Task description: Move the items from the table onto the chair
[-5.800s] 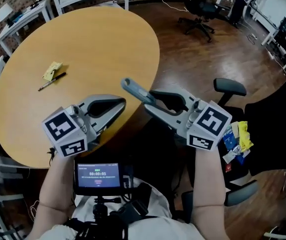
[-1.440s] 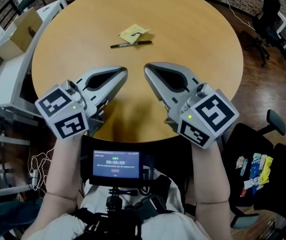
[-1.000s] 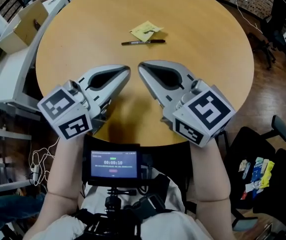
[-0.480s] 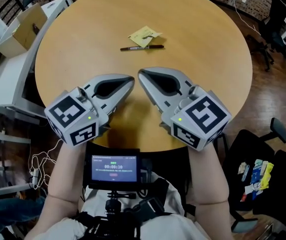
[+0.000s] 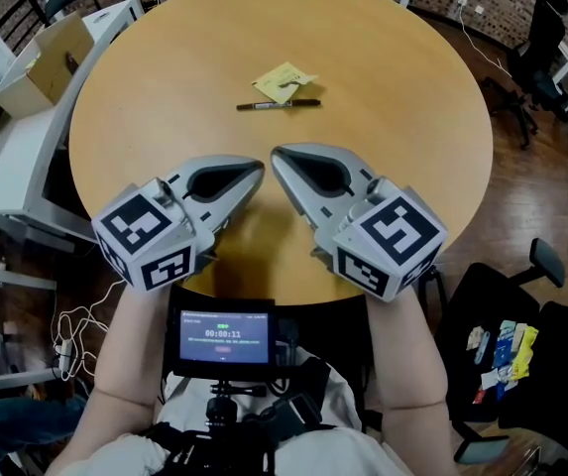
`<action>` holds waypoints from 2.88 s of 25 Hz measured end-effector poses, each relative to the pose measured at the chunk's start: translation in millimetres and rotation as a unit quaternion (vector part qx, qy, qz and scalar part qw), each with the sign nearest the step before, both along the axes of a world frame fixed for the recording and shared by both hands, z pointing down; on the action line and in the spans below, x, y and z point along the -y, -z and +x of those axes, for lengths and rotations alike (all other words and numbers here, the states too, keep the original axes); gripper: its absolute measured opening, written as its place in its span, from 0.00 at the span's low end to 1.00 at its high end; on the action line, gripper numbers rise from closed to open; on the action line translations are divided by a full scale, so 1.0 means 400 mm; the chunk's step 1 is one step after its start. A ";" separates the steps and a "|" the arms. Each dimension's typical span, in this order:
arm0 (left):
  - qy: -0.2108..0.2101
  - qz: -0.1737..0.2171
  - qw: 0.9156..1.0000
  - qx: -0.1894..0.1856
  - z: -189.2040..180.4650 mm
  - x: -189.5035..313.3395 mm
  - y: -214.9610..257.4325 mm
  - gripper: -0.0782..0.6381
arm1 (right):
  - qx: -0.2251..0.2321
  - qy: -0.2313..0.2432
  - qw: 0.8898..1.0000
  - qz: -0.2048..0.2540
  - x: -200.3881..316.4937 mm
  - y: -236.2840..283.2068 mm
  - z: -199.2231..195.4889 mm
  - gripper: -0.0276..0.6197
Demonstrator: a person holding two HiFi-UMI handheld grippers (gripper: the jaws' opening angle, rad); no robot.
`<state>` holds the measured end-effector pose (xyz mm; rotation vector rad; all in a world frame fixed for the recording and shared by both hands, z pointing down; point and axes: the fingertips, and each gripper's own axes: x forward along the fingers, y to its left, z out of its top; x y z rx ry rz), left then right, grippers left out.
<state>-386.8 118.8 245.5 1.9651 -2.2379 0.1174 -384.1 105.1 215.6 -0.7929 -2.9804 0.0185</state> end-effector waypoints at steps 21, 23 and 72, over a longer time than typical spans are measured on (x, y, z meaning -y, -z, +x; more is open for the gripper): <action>0.001 0.004 1.000 0.001 -0.003 0.006 0.004 0.12 | -0.001 0.007 1.000 0.012 -0.006 -0.003 -0.005 0.05; 0.000 0.003 1.000 0.000 0.000 0.006 0.000 0.12 | 0.000 0.008 1.000 0.022 -0.004 -0.003 -0.007 0.05; -0.004 -0.005 1.000 0.005 -0.026 -0.027 -0.012 0.12 | -0.099 0.141 0.961 0.218 0.084 -0.081 -0.116 0.15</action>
